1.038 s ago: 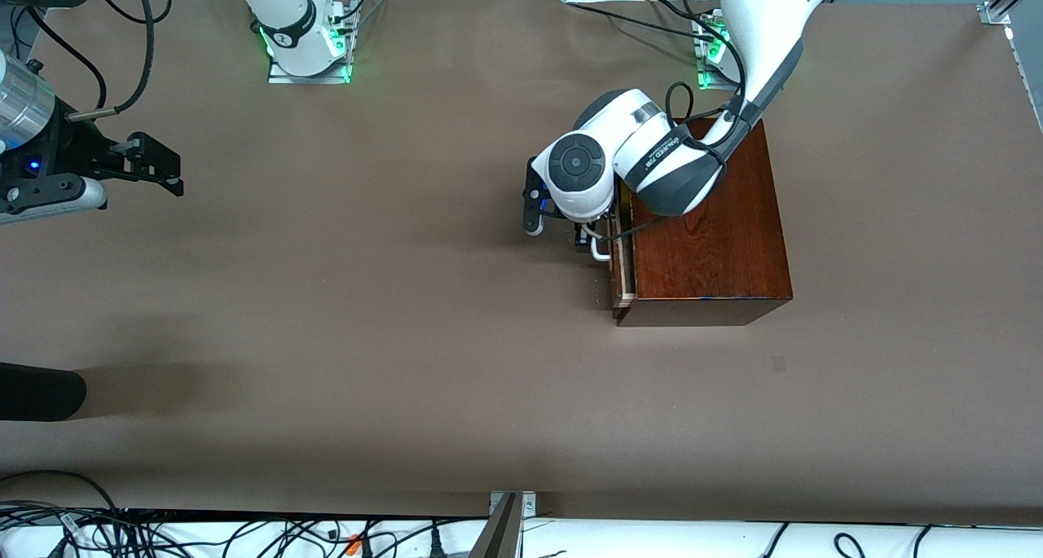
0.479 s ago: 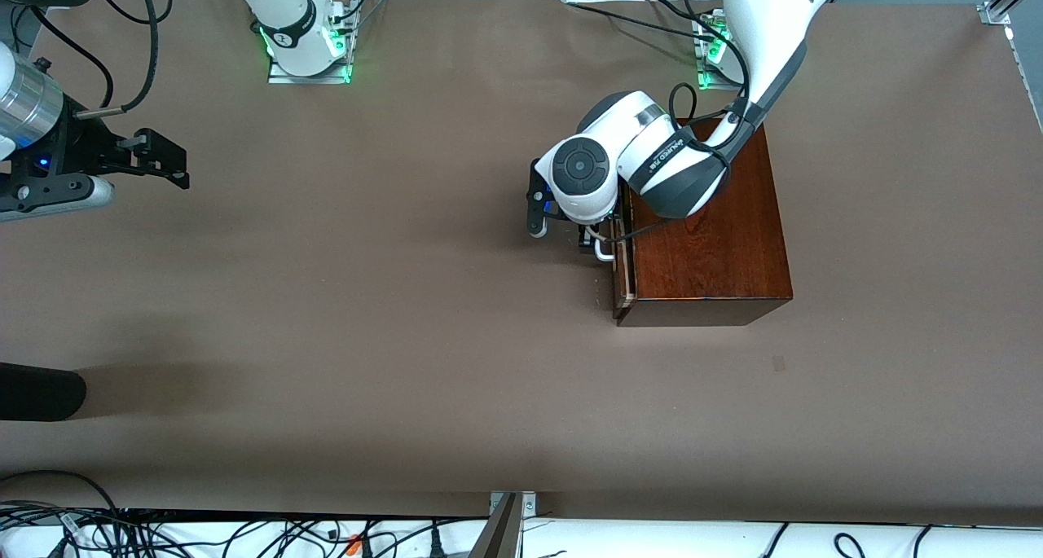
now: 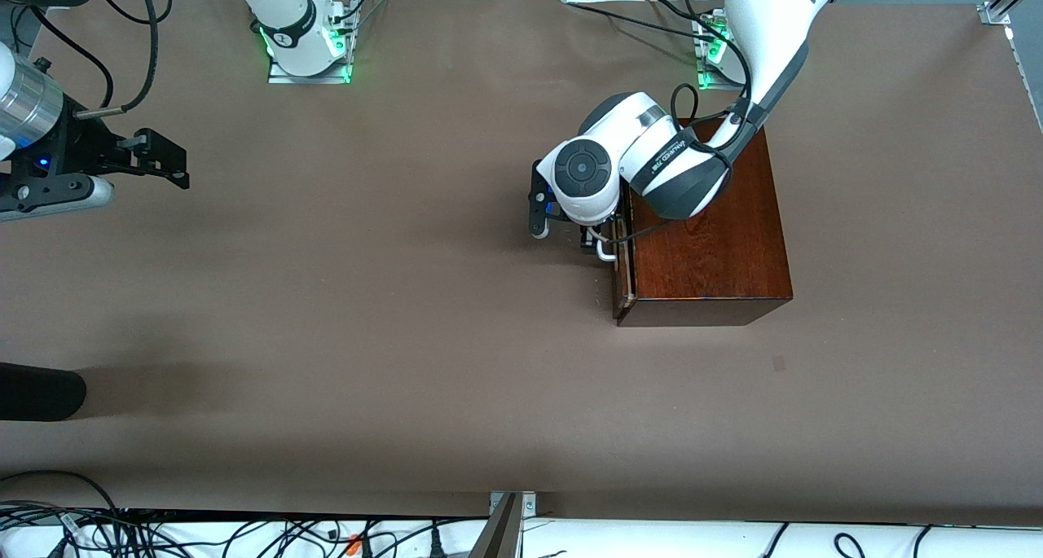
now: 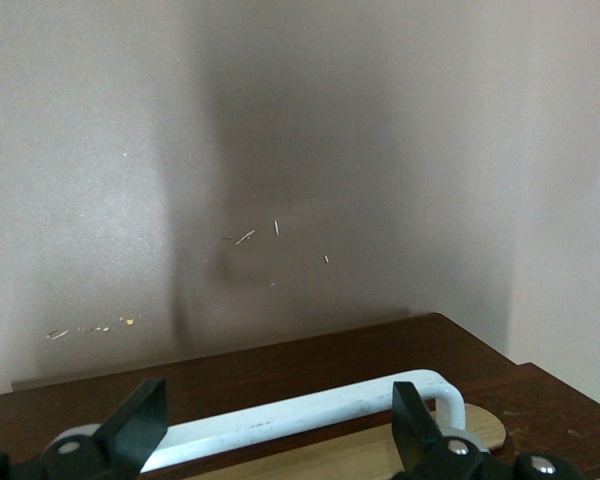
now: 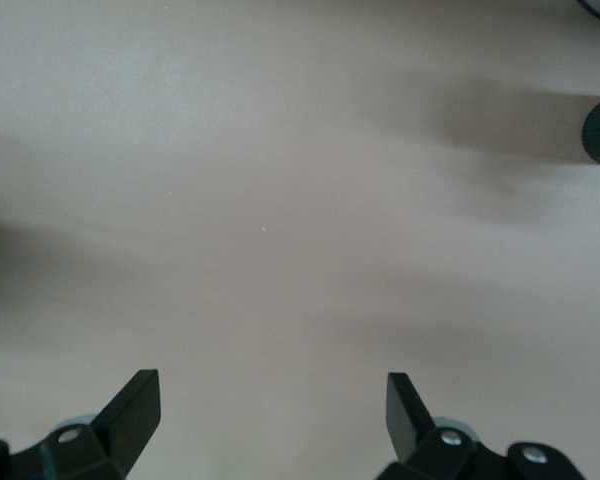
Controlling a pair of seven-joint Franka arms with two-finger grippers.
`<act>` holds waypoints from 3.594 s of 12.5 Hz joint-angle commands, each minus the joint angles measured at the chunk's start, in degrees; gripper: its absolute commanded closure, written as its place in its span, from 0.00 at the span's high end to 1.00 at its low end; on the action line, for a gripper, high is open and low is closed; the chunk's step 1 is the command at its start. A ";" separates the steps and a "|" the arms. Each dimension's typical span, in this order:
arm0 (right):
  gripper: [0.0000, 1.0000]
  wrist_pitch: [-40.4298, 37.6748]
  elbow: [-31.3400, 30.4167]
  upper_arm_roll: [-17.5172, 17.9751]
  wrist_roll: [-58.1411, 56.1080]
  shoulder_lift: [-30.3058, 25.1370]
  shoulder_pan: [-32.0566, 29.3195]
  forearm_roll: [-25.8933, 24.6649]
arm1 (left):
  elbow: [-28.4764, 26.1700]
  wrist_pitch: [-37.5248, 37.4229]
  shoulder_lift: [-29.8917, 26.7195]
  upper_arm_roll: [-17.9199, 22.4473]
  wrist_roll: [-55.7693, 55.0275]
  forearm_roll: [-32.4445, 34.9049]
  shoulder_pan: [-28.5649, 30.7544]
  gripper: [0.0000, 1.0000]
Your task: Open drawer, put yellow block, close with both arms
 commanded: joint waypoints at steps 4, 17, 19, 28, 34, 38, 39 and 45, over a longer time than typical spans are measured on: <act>1.00 -0.93 0.22 0.51 0.96 -0.78 -0.62 0.24 | -0.15 -1.99 -0.71 1.65 1.56 4.18 2.10 1.00; 1.00 -0.85 0.22 0.07 1.05 -0.78 -0.62 1.11 | -0.06 -3.13 -0.80 1.65 1.56 4.18 2.10 1.00; 1.00 -0.85 0.22 0.16 1.05 -0.78 -0.62 1.11 | -0.06 -3.23 -1.23 1.57 1.30 4.09 2.10 1.00; 1.00 -0.85 0.22 0.07 1.05 -0.78 -0.62 1.11 | 2.48 -16.48 -19.59 1.48 -23.71 -5.31 6.74 1.00; 1.00 -0.93 0.22 0.07 1.05 -0.78 -0.62 1.11 | 7.94 -28.45 -24.70 7.10 -30.25 -5.49 11.85 1.00; 1.00 -0.85 0.22 0.07 1.05 -0.78 -0.62 1.11 | 8.92 -25.67 -26.62 16.89 -30.34 -12.32 15.56 1.00; 1.00 -0.85 0.22 0.07 1.05 -0.78 -0.62 1.11 | 5.86 -23.38 -28.47 21.65 -30.34 -14.69 13.89 1.00; 1.00 -0.94 0.13 -0.10 1.05 -0.78 -0.71 1.11 | -8.31 -10.70 -39.55 29.24 -51.77 -15.16 10.10 1.00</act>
